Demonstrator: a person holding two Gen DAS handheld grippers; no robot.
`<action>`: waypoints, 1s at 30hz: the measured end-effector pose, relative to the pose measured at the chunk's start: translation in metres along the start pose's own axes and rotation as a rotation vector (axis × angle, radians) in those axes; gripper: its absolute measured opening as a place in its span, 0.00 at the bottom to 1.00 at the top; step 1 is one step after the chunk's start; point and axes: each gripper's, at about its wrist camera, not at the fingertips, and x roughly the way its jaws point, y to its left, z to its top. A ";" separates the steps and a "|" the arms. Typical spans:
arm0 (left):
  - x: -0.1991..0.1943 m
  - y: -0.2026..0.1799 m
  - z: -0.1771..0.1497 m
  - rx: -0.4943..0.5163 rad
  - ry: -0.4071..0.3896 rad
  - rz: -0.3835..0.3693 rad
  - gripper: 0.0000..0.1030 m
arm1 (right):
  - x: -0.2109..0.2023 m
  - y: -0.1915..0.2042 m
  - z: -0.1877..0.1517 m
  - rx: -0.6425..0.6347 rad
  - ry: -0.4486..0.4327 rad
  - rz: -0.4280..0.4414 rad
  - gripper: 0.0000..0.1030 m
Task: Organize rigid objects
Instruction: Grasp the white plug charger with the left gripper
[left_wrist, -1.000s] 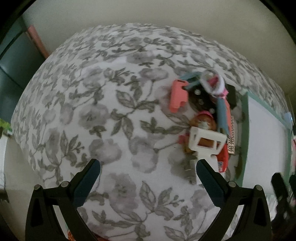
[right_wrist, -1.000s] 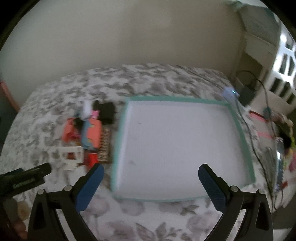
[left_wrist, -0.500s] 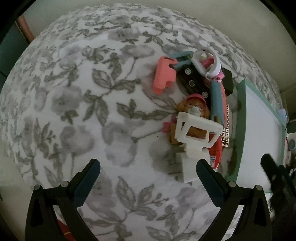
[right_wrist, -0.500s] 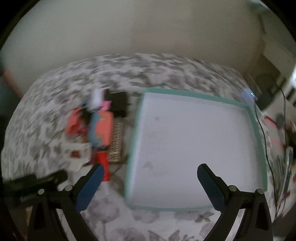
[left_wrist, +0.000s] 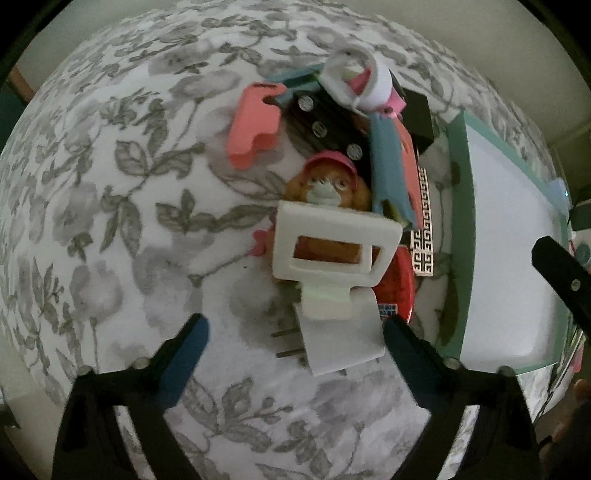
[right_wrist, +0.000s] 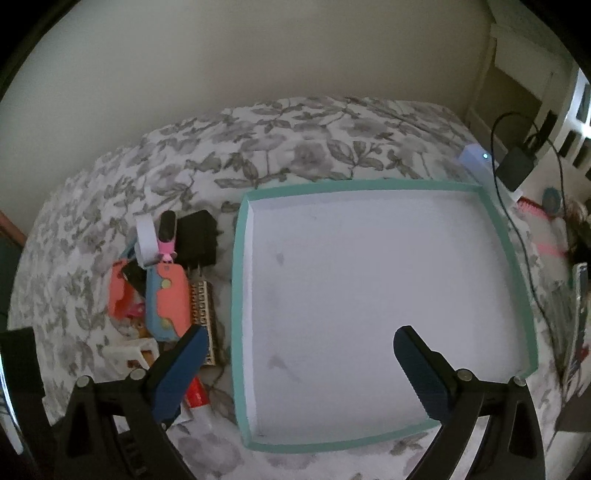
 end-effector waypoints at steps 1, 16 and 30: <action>0.002 -0.004 -0.001 0.004 0.003 -0.007 0.82 | 0.000 0.000 -0.001 -0.004 -0.001 -0.001 0.98; -0.010 0.004 0.001 -0.065 -0.008 0.008 0.61 | 0.001 0.010 -0.008 -0.029 0.014 0.143 0.98; -0.025 0.084 0.011 -0.365 -0.050 0.002 0.61 | 0.006 0.064 -0.028 -0.178 0.036 0.266 0.98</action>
